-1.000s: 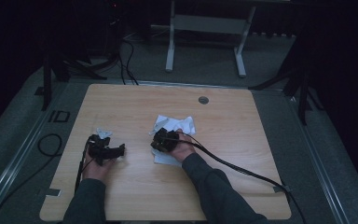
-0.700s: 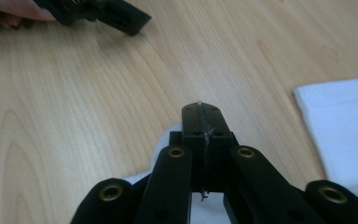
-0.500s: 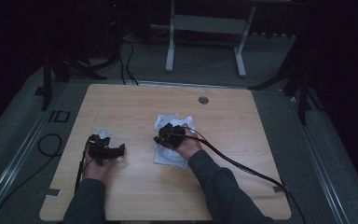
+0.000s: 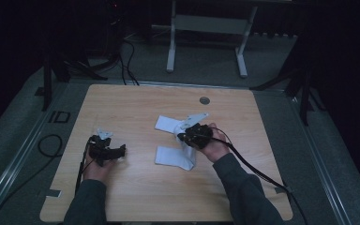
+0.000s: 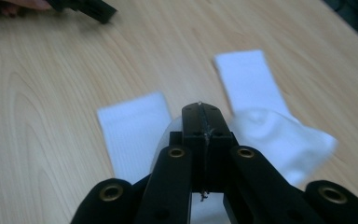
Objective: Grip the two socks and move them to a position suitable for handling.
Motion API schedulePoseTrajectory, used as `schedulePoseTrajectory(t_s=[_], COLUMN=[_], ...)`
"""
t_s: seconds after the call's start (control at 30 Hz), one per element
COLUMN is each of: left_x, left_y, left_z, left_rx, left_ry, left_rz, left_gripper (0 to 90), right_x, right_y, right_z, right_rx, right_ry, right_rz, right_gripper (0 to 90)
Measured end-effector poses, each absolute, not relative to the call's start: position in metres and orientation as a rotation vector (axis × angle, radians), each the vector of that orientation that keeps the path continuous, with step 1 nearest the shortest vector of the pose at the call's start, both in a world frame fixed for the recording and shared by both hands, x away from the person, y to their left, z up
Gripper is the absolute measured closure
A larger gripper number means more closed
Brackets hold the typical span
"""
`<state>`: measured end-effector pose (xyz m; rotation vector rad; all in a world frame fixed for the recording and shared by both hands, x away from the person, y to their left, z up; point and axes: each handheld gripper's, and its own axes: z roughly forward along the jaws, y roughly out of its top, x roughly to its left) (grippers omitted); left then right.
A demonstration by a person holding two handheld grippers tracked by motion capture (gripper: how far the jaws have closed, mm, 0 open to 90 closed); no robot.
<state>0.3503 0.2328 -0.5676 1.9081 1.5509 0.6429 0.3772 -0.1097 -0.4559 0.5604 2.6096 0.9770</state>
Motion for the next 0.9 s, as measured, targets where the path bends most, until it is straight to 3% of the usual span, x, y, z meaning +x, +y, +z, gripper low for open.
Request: schedulePoseTrajectory(t_s=[0.4, 0.47, 0.5, 0.57, 0.7, 0.77, 0.9], left_x=[0.350, 0.350, 0.350, 0.350, 0.350, 0.350, 0.350], left_y=[0.233, 0.233, 0.233, 0.233, 0.233, 0.233, 0.233], left_z=[-0.568, -0.568, -0.568, -0.568, -0.568, -0.568, -0.568], left_rx=[1.906, 1.906, 1.906, 1.906, 1.905, 1.906, 1.906], left_ry=[1.549, 1.550, 1.550, 1.550, 1.550, 1.550, 1.549], left_rz=[0.647, 0.645, 0.645, 0.645, 0.645, 0.645, 0.645], left_gripper=[14.5, 14.5, 14.5, 14.5, 14.5, 14.5, 14.5], right_x=[0.376, 0.378, 0.377, 0.376, 0.375, 0.374, 0.371], right_y=[-0.179, -0.190, -0.199, -0.205, -0.212, -0.210, -0.203], right_z=[-0.480, -0.487, -0.488, -0.484, -0.475, -0.479, -0.501], right_rx=[0.750, 0.775, 0.796, 0.807, 0.816, 0.812, 0.803], right_ry=[2.566, 2.558, 2.518, 2.481, 2.449, 2.471, 2.552], right_rz=[0.862, 0.814, 0.764, 0.756, 0.795, 0.796, 0.775], right_gripper=[89.5, 87.4, 79.2, 75.0, 73.5, 74.7, 86.0])
